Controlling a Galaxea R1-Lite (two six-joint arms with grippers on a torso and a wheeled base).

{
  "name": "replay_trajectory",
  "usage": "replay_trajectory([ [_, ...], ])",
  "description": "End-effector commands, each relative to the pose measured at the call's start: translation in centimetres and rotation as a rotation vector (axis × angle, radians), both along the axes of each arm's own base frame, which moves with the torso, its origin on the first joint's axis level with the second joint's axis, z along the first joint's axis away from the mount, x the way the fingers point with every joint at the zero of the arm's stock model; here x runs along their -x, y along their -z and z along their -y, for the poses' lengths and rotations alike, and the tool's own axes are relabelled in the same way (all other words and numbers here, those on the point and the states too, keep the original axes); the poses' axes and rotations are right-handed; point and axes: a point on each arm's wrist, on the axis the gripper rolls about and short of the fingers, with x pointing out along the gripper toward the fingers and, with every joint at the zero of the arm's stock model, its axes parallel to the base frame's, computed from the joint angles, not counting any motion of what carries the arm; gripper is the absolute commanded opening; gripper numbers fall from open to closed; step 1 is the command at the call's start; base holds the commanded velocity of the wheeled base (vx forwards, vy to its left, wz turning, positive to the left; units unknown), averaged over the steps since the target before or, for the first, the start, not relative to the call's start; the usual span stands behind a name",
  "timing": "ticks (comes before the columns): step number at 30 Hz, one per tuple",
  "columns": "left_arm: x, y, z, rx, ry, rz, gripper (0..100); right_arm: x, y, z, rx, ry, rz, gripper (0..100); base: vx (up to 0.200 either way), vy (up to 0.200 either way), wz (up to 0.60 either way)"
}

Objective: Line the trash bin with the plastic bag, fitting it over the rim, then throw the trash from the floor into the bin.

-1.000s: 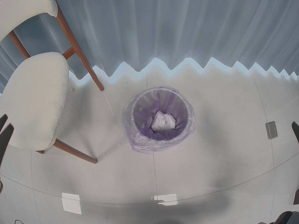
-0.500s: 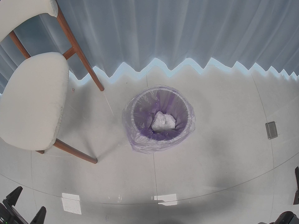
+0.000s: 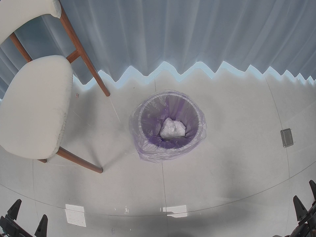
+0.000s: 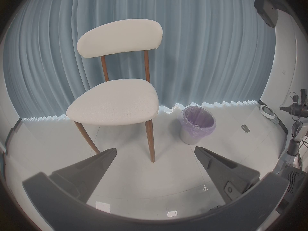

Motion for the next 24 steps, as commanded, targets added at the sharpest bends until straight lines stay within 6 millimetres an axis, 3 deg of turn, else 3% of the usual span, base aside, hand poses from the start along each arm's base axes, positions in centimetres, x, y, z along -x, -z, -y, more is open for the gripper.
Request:
replay_trajectory([
  [1, -0.01, 0.52, 0.0, 0.0, -0.002, -0.009, 100, -0.13, 0.54, -0.04, 0.049, 0.001, -0.024, 100, 0.0, 0.0, 0.0],
  [14, -0.04, 0.41, 0.0, 0.005, -0.003, 0.006, 100, 0.49, 0.65, -0.37, 0.09, 0.22, -0.009, 100, 0.0, 0.0, 0.0],
  [17, -0.04, 0.41, 0.0, 0.006, -0.003, 0.006, 100, 0.81, 0.67, -0.4, 0.115, 0.207, 0.04, 100, 0.0, 0.0, 0.0],
  [18, -0.04, 0.41, 0.0, 0.006, -0.003, 0.006, 100, 0.77, 0.67, -0.55, 0.177, 0.132, 0.073, 100, 0.0, 0.0, 0.0],
  [24, -0.04, 0.4, 0.0, 0.003, -0.002, 0.008, 100, 0.76, 1.41, -0.75, 0.034, 0.037, 0.003, 100, 0.0, 0.0, 0.0],
])
